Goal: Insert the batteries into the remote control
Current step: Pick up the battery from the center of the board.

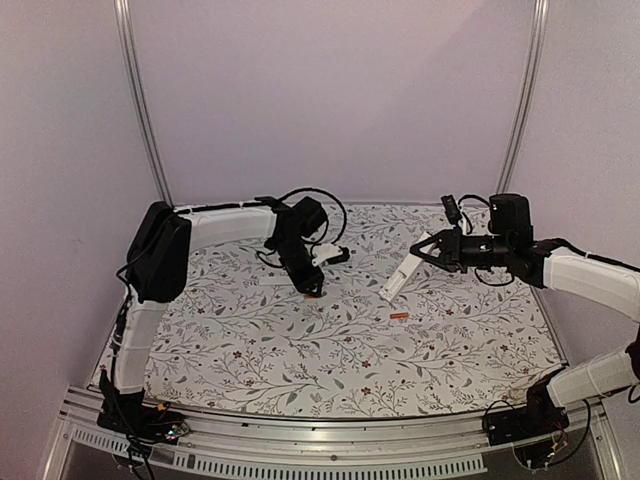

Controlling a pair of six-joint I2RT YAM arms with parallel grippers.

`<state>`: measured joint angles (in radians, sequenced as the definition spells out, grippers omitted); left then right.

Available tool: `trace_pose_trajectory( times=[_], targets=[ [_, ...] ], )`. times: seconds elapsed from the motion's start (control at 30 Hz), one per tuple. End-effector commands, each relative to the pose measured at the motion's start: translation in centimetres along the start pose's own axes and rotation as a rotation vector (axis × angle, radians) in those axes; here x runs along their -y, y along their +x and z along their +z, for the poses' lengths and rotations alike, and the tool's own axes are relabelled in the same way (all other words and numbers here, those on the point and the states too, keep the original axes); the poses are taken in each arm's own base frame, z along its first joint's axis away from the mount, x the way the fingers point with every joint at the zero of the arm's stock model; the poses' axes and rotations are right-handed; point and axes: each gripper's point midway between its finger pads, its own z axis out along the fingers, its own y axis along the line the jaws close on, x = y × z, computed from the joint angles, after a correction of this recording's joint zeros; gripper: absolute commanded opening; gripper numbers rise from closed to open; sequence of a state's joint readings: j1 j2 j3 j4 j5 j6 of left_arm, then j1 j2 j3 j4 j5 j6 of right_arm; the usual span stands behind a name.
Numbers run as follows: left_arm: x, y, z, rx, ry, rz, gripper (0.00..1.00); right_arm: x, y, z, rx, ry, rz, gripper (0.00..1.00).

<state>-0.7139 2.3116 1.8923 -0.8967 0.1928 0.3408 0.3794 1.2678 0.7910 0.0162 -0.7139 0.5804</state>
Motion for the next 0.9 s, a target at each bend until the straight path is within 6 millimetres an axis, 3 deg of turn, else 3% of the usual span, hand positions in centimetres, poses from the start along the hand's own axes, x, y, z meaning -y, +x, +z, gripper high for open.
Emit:
trace_pose_trajectory(
  times=[0.0, 0.4, 0.53, 0.7, 0.87],
  targets=[
    [-0.3, 1.1, 1.4, -0.035, 0.036, -0.011, 0.27, -0.1, -0.5, 0.1, 0.004, -0.012, -0.021, 0.00],
    [0.0, 2.0, 1.9, -0.070, 0.015, -0.013, 0.17, 0.2, -0.4, 0.3, -0.001, -0.008, -0.013, 0.00],
    [0.5, 2.2, 1.5, -0.067, -0.019, -0.026, 0.07, 0.6, -0.3, 0.6, -0.008, -0.001, -0.002, 0.00],
    [0.6, 2.3, 0.2, 0.024, -0.160, -0.040, 0.00, 1.2, 0.2, 1.1, -0.025, -0.004, 0.031, 0.00],
    [1.9, 0.5, -4.0, 0.260, -0.203, -0.108, 0.00, 1.5, 0.9, 2.2, -0.045, -0.061, 0.084, 0.00]
  ],
)
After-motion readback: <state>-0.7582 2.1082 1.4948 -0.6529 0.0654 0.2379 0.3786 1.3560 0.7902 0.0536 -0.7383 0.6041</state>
